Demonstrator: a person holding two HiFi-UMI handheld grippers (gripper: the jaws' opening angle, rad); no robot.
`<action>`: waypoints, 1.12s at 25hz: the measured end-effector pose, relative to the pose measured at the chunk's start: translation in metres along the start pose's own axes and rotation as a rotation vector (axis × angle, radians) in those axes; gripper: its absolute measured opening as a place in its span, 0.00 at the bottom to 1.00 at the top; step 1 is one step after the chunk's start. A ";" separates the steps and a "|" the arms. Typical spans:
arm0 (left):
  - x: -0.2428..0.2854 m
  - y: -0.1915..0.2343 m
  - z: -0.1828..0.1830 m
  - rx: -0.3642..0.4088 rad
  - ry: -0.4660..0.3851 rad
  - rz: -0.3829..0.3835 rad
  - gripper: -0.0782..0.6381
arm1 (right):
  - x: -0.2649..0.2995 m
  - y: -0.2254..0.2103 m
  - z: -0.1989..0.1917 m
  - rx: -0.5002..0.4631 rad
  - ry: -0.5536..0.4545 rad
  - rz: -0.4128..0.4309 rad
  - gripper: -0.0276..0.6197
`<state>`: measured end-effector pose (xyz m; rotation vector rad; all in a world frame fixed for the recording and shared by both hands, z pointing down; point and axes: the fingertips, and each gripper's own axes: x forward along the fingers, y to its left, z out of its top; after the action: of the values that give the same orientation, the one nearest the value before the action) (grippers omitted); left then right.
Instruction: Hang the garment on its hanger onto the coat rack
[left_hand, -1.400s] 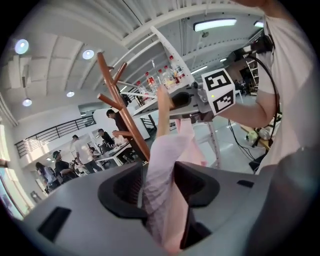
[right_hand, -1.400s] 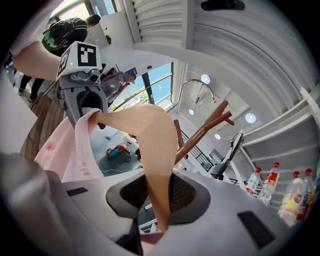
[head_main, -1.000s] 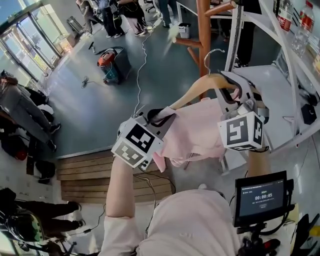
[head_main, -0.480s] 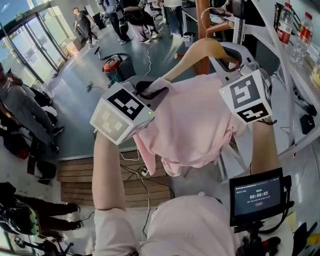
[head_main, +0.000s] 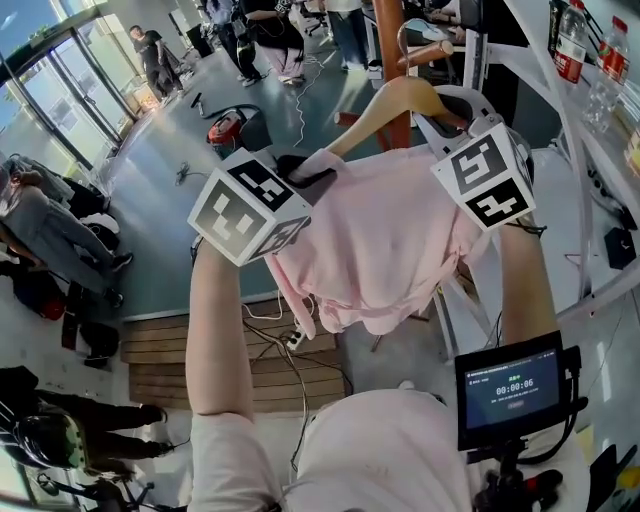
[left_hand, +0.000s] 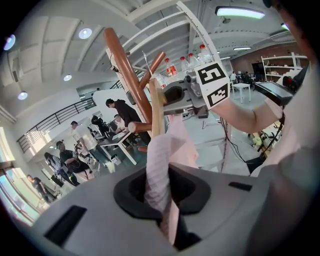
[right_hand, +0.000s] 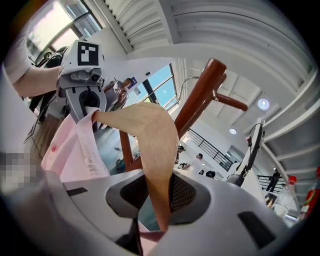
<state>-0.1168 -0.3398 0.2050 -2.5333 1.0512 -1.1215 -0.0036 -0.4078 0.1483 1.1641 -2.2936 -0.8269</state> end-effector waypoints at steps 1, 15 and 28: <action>0.003 -0.001 -0.005 -0.006 0.008 -0.004 0.16 | 0.002 0.004 -0.005 0.006 0.007 0.009 0.20; 0.035 -0.020 -0.039 -0.084 0.031 -0.028 0.16 | 0.014 0.030 -0.038 -0.041 0.068 -0.041 0.19; 0.051 -0.020 -0.030 -0.041 -0.083 0.059 0.22 | 0.021 0.018 -0.045 -0.130 0.059 -0.153 0.20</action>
<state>-0.1038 -0.3558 0.2638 -2.5381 1.1318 -0.9810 0.0026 -0.4307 0.1951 1.2985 -2.0904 -0.9685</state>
